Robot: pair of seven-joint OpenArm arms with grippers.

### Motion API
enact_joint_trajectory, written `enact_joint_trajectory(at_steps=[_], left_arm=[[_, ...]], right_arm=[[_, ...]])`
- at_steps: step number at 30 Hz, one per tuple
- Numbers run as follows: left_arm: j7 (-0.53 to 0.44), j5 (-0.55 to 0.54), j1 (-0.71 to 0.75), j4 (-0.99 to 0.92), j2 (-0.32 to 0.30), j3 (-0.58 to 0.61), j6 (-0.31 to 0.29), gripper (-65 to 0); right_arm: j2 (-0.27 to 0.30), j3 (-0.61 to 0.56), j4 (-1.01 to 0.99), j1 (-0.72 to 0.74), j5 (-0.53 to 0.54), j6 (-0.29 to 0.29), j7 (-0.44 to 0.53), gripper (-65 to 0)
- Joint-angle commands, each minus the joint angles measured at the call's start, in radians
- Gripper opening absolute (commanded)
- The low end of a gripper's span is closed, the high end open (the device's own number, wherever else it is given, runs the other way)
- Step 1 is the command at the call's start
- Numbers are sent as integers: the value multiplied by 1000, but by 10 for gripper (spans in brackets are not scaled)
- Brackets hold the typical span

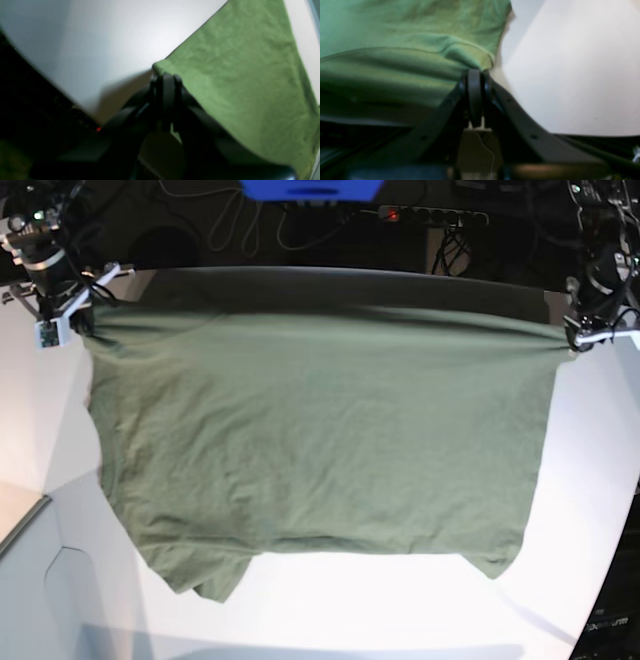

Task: Layout the t-shirt on the table in an organized manner, then fold the t-shirt properly
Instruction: 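Swing the shirt down and lay it flat with both grippers, then drag the held edge across the shirt with both grippers, folding it over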

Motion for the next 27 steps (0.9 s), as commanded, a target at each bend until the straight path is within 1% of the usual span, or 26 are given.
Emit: enact_joint_trajectory(at_steps=[1,7,11,16,19,23,27], left_arm=[[-28,-4,11,12,-16,-10,3,-646],[-30,-4,23,15,-16,-12,3,-646],[-30,-4,13,18,-21,-12,3,-646],[-28,-1,-59,14,-22,-12,3,-646],[-22,-1,-105,14,-24,-4,3,-646],[-19,-1,-178,12,-25,-1,3,-646],[-19,-1,-244,-33,-25,0,3,-646]], right_arm=[[-2,0,19,-6,3,-8,20,-650],[-36,-3,19,-16,3,-8,20,-650],[-52,-4,19,26,-1,-8,20,-650],[-48,-4,-12,114,-1,-8,19,-650],[-46,-4,-78,185,-3,-8,19,-650],[-31,-4,-181,270,-3,-8,19,-650],[-12,-6,-267,361,-3,-8,19,-650]])
